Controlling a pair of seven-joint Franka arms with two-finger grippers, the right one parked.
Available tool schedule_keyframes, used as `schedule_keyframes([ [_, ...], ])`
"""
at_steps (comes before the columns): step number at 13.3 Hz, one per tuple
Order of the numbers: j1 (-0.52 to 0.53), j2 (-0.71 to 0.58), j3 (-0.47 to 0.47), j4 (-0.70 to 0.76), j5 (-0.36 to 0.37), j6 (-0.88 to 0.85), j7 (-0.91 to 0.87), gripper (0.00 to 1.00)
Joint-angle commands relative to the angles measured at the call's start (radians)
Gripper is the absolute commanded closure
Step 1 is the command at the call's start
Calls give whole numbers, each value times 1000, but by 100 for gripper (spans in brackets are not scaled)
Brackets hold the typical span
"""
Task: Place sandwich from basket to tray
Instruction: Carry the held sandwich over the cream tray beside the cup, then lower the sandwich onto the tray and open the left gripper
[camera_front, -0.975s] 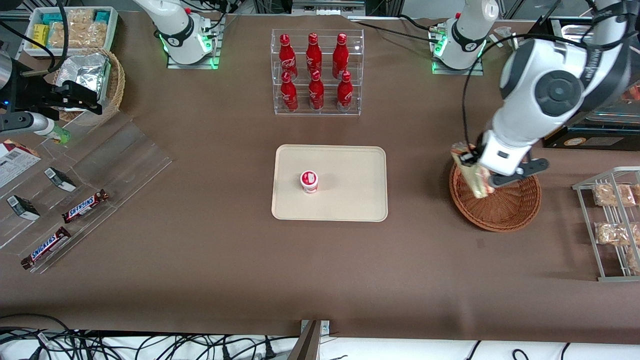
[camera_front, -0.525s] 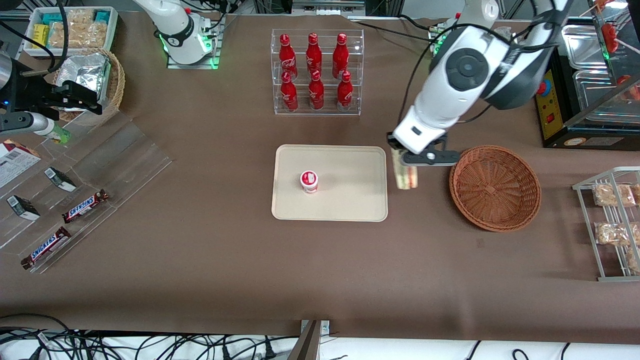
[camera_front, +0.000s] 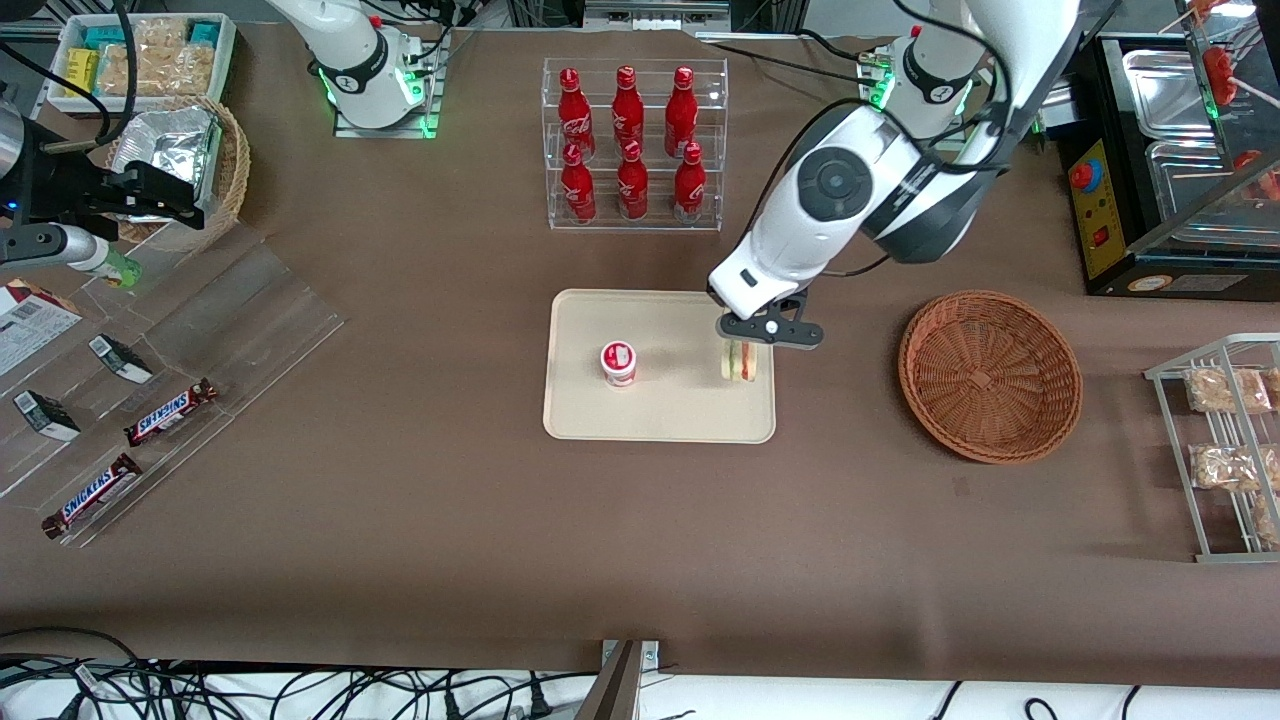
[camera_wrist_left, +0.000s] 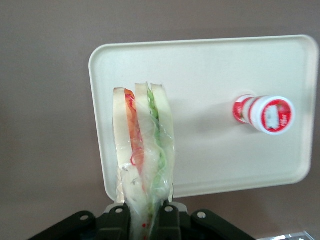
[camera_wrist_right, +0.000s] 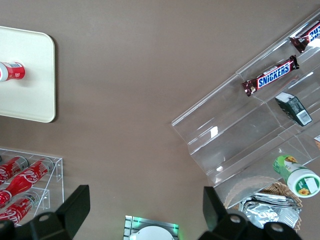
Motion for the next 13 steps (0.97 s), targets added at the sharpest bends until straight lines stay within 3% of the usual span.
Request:
schedule_keyframes([
  [1,-34,117,0,36,131,43,-125,100],
  [10,-44,233,5,37,223,92,-156,100],
  [13,-44,237,9,37,224,94,-162,100],
])
